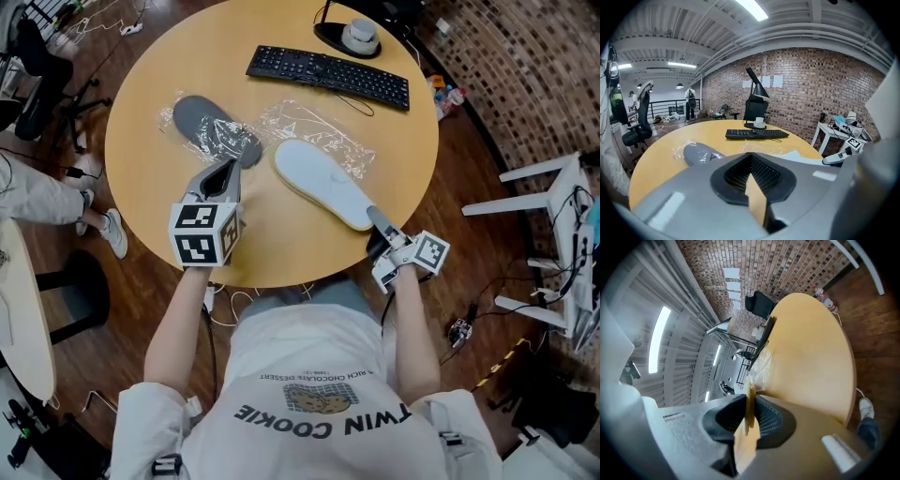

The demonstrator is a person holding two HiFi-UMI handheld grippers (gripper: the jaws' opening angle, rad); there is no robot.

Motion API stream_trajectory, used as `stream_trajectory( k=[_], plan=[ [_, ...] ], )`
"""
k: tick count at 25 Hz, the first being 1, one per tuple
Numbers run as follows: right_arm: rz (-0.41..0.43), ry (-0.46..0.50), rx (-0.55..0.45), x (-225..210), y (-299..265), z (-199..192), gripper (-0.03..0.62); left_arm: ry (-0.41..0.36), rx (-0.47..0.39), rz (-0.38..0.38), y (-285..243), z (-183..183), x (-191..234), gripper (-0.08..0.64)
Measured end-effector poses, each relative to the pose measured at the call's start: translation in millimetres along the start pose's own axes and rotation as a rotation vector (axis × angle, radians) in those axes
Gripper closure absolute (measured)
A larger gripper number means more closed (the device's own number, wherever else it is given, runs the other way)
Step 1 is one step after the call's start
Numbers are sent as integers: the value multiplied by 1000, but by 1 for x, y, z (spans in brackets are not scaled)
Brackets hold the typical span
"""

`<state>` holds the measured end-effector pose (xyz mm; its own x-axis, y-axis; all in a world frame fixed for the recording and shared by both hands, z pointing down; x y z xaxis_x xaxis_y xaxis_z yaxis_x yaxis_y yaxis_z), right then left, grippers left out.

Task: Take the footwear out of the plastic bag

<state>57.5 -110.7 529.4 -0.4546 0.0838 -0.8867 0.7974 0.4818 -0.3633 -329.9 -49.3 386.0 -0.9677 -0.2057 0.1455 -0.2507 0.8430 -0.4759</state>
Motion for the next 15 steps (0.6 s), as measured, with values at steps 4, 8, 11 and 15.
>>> stream_trajectory(
  k=[4,8,11,15],
  plan=[
    [2,208,-15,27,-5,8,532,-14,7,-14,1,-1,-8,554],
    [-235,336,-7,34,-2,4,515,-13,19,-50,-1,-6,-16,552],
    [-357,467,4,38,-4,3,469,-15,31,-76,-3,-10,-19,552],
    [-393,495,-3,39,-2,5,394,-12,26,-95,0,-12,-23,554]
  ],
)
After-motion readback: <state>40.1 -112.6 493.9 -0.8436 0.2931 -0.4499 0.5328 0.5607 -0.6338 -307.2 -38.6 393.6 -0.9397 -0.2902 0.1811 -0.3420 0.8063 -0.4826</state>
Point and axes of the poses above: the fingertips, and each gripper's own axes: y backward along the fingers, x to its left, z out of its top, the point moved 9 cm from there along y, backward along the fingers, and after that the axes turned 10 degrees about -z, right-handed, at the moved point
